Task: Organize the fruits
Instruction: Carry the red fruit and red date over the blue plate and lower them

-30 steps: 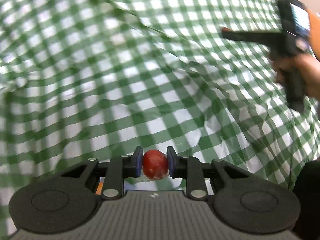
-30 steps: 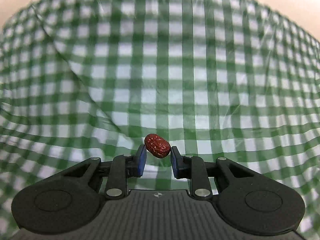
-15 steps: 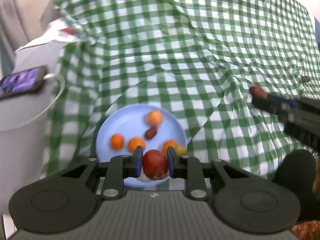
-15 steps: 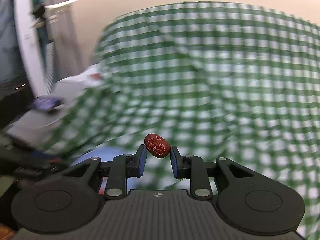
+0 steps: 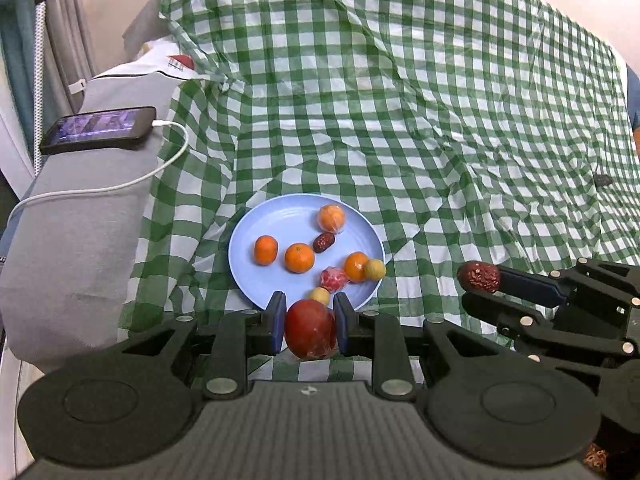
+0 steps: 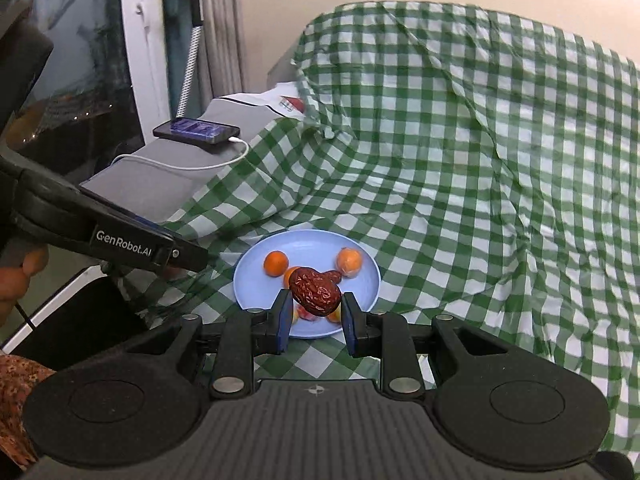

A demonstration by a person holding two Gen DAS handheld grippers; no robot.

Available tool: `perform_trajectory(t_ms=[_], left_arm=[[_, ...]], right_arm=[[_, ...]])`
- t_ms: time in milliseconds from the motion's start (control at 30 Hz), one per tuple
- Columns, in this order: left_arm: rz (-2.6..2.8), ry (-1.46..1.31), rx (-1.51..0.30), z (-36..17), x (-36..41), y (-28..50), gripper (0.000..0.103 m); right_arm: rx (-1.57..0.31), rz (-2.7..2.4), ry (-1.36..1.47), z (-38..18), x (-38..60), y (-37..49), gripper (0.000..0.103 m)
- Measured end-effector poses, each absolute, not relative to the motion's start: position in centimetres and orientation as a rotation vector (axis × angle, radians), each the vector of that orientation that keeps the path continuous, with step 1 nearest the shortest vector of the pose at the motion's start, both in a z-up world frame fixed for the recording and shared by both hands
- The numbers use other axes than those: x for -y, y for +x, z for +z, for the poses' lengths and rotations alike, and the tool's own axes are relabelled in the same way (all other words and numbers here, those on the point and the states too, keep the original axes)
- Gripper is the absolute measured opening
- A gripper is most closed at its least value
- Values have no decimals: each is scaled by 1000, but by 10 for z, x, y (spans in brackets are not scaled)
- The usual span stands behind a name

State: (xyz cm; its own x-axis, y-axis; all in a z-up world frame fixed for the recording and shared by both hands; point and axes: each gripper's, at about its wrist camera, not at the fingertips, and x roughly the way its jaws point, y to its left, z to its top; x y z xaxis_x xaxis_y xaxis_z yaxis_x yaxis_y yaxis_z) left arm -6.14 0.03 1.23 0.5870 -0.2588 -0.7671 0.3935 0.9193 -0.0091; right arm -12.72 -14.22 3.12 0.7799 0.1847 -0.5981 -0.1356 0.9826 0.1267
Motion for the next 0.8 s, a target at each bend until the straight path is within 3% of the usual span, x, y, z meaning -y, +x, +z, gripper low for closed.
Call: perform_trajectory(t_ms=[800], left_arm=[[-362,153,-880,7,-1,-36,28]], right_arm=[[-723,198,84,19,141,-109,27]])
